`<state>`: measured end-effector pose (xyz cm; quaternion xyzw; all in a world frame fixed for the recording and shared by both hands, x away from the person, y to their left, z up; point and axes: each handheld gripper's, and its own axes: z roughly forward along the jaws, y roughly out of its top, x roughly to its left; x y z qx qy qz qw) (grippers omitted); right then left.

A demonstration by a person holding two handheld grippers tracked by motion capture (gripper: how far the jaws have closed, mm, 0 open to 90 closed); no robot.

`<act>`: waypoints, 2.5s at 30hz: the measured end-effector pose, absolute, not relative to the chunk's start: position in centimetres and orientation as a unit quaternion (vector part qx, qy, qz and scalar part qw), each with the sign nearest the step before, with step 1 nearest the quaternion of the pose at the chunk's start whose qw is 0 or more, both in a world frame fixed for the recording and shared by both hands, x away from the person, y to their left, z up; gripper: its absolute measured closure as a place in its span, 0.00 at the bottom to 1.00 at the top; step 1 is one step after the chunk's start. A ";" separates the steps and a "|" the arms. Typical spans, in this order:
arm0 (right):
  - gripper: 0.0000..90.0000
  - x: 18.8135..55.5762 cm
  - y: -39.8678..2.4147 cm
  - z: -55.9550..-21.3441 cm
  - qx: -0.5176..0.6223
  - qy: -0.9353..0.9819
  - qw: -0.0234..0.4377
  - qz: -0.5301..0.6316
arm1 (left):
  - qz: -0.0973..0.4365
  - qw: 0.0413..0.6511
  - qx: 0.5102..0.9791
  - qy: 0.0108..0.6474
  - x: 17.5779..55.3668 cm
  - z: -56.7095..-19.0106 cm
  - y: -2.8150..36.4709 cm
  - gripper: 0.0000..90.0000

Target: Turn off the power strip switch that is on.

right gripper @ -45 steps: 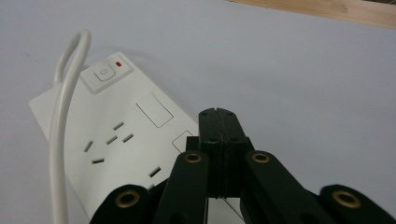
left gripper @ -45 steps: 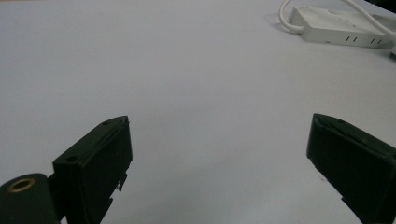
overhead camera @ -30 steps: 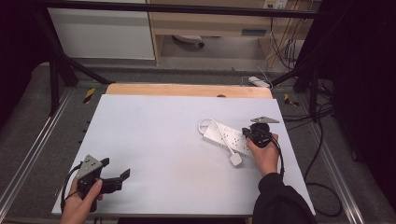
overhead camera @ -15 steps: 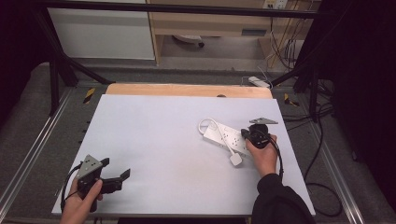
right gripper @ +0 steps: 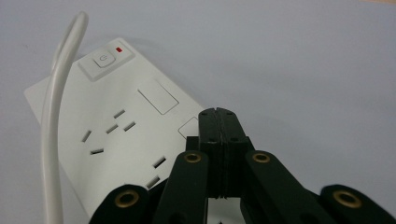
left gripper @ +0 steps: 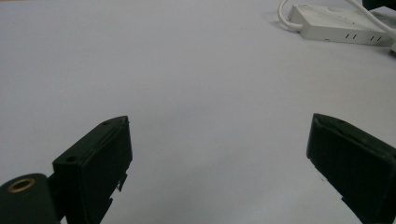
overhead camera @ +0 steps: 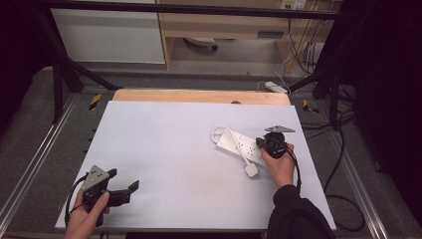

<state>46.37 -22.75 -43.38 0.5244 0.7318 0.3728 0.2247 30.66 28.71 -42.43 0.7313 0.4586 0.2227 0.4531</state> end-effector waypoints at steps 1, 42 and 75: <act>1.00 46.4 -22.7 -43.4 0.525 0.731 0.225 0.372 | 0.223 0.453 0.732 0.458 30.7 -42.4 28.7 0.08; 1.00 46.3 -22.4 -43.7 0.518 0.730 0.227 0.383 | 0.222 0.453 0.732 0.459 30.6 -42.4 28.7 0.08; 1.00 45.7 -23.2 -44.1 0.529 0.716 0.224 0.397 | 0.223 0.452 0.733 0.458 30.6 -42.4 28.6 0.08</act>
